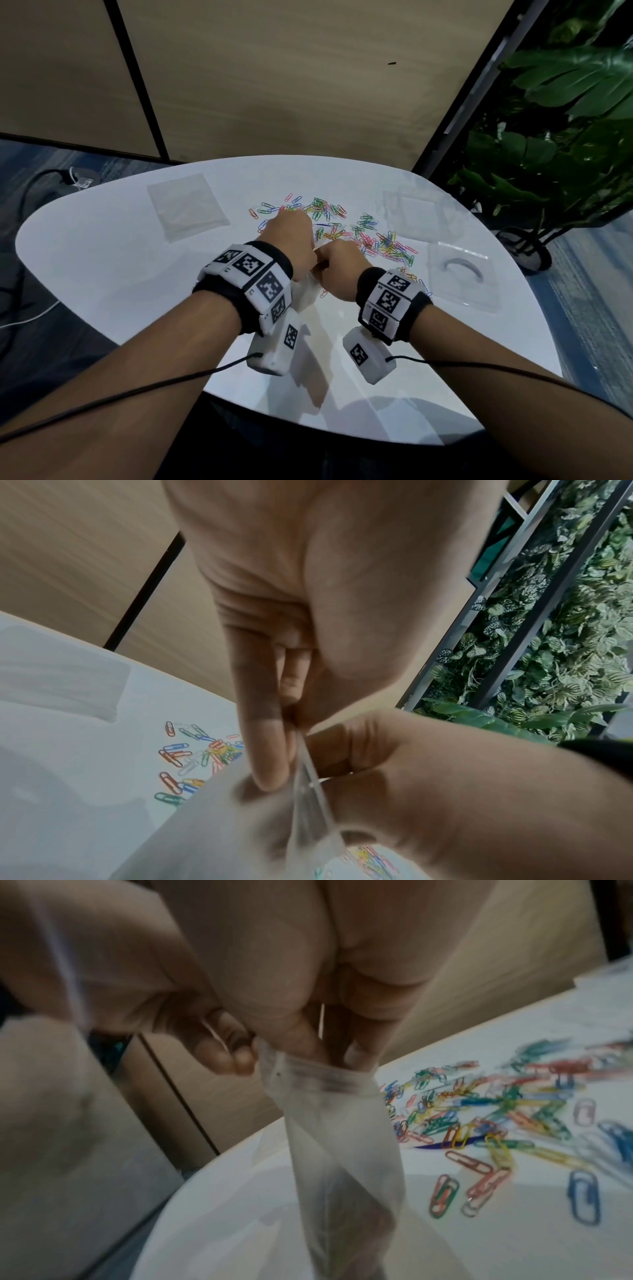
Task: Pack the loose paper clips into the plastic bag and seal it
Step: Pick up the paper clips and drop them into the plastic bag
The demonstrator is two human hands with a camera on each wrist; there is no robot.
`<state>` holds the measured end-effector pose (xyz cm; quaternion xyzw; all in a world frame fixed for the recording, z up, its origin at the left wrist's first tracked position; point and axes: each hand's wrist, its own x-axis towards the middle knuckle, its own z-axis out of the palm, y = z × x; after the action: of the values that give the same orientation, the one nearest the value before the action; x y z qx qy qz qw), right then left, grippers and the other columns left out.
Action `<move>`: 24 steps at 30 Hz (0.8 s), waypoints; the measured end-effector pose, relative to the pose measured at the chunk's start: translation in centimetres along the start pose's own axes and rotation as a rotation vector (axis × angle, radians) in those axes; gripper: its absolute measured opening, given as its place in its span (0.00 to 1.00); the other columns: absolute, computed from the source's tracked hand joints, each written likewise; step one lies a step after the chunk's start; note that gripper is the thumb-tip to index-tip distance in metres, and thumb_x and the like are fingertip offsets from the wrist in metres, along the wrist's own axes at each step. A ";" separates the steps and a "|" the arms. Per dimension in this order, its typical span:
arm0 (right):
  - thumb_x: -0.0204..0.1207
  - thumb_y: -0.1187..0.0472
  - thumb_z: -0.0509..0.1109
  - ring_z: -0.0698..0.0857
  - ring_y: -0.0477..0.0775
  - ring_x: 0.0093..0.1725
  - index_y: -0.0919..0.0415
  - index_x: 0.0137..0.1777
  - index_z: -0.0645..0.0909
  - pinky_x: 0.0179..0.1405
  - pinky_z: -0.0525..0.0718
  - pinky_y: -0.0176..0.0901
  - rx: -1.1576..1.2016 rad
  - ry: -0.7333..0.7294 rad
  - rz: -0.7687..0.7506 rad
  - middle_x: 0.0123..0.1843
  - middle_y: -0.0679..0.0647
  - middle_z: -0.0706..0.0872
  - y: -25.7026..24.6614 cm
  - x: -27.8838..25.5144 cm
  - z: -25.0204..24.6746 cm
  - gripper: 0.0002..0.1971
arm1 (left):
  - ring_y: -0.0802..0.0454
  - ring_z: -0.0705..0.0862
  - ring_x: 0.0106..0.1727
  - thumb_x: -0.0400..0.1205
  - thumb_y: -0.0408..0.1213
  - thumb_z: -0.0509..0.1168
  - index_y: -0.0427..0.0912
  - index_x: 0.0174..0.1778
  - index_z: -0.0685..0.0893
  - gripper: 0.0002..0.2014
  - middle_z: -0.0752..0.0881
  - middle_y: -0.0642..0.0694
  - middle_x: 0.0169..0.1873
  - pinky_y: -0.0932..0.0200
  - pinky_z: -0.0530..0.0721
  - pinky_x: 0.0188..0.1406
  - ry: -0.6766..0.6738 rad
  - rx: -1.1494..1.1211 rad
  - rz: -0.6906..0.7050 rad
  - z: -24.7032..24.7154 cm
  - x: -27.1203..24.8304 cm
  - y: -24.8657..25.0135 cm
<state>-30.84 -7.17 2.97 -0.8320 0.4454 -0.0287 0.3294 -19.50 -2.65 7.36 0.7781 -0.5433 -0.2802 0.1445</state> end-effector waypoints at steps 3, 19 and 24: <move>0.72 0.78 0.64 0.89 0.46 0.33 0.57 0.38 0.90 0.40 0.89 0.38 0.382 0.017 0.039 0.32 0.48 0.89 1.4 0.1 -1.4 0.18 | 0.38 0.92 0.50 0.80 0.28 0.69 0.33 0.56 0.88 0.10 0.90 0.37 0.51 0.46 0.91 0.55 0.015 -0.006 -0.016 -0.5 0.2 -0.3; 0.78 0.70 0.57 0.87 0.63 0.56 0.64 0.60 0.83 0.55 0.85 0.48 -0.679 0.027 0.420 0.57 0.62 0.86 16.3 1.6 -0.3 0.16 | 0.38 0.92 0.53 0.81 0.25 0.65 0.34 0.60 0.86 0.12 0.90 0.35 0.54 0.46 0.91 0.58 0.005 0.025 -0.015 -1.6 0.3 -1.4; 0.76 0.73 0.63 0.89 0.59 0.50 0.64 0.50 0.89 0.54 0.87 0.45 -0.527 0.126 0.416 0.53 0.58 0.89 15.5 2.0 -0.1 0.13 | 0.38 0.92 0.52 0.82 0.26 0.65 0.34 0.61 0.85 0.13 0.88 0.36 0.57 0.46 0.91 0.57 0.000 0.044 -0.015 -1.4 0.3 -1.2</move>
<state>-40.88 -14.74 -6.36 -0.7765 0.6171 0.1038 0.0737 -17.66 -2.58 7.80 0.7852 -0.5433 -0.2694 0.1253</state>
